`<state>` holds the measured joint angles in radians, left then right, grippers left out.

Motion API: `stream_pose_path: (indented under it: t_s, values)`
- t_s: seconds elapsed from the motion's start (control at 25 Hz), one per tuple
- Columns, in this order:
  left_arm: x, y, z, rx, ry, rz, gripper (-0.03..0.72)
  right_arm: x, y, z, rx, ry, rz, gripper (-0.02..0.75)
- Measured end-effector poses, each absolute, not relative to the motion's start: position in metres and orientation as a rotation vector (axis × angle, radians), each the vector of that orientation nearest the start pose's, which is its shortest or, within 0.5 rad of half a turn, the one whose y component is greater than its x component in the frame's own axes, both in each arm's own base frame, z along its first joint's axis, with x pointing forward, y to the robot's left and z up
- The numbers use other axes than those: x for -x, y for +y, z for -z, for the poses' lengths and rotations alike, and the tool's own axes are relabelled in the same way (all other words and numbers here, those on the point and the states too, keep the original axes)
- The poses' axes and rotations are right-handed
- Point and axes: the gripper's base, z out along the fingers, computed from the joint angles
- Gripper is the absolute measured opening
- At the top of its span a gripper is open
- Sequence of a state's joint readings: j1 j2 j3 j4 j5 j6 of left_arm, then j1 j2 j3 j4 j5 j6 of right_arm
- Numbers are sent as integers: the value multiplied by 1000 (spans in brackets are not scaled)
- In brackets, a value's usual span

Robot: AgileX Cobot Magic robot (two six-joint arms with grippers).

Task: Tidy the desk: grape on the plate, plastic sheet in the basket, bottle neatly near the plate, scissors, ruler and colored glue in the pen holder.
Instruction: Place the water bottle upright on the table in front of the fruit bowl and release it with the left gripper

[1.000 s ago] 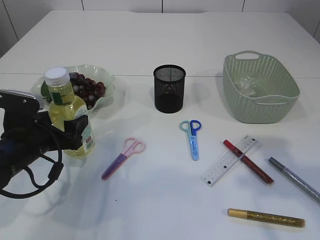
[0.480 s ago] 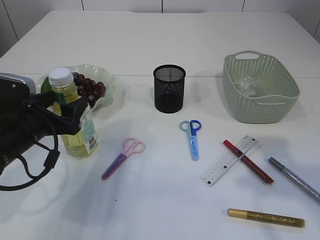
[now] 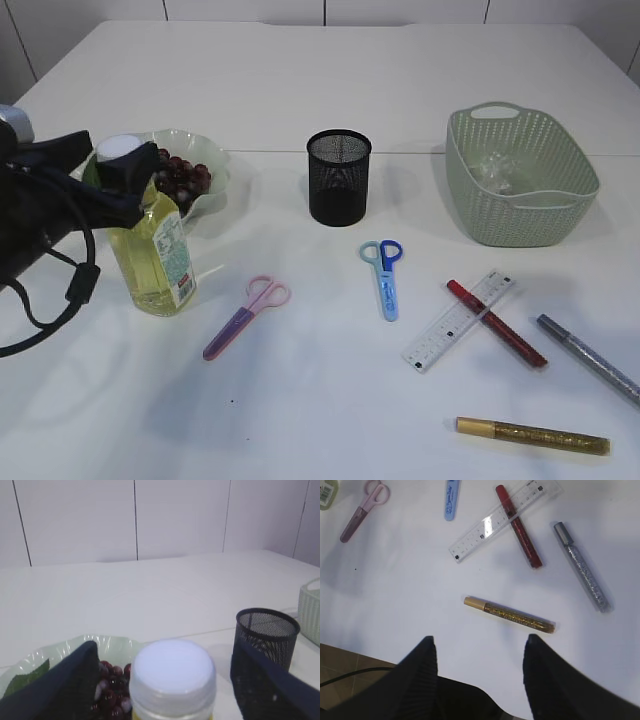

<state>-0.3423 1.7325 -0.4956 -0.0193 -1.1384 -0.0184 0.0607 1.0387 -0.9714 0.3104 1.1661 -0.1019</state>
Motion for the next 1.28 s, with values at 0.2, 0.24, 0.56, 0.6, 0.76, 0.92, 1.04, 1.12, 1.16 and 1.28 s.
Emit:
stream_pose_path:
  t_s: [0.2, 0.24, 0.56, 0.6, 0.76, 0.92, 1.04, 1.12, 1.16, 1.28]
  values:
    - [-275, -96, -199, -223, 1489, 284, 599, -176, 36, -334, 137, 2679, -409, 438]
    - [-274, -96, -204, -218, 1473, 285, 598, -176, 36, -334, 137, 2679, -409, 438]
    - [-264, -91, -231, -196, 1461, 285, 593, -176, 36, -334, 137, 2679, -409, 438]
    - [-262, -90, -230, -195, 1493, 282, 587, -176, 36, -334, 137, 2679, -409, 438]
    - [-254, -87, -234, -205, 1606, 277, 549, -176, 36, -334, 136, 2679, -412, 438]
    - [-239, -83, -239, -228, 1752, 271, 540, -176, 36, -334, 136, 2679, -412, 438]
    - [-225, -78, -240, -240, 1889, 267, 538, -175, 36, -334, 139, 2683, -412, 438]
    - [-216, -75, -241, -218, 1965, 278, 538, -174, 37, -333, 143, 2695, -414, 438]
    - [-210, -73, -242, -203, 2003, 288, 538, -174, 37, -333, 145, 2704, -416, 438]
    - [-196, -70, -244, -194, 2098, 307, 536, -172, 37, -333, 151, 2722, -419, 438]
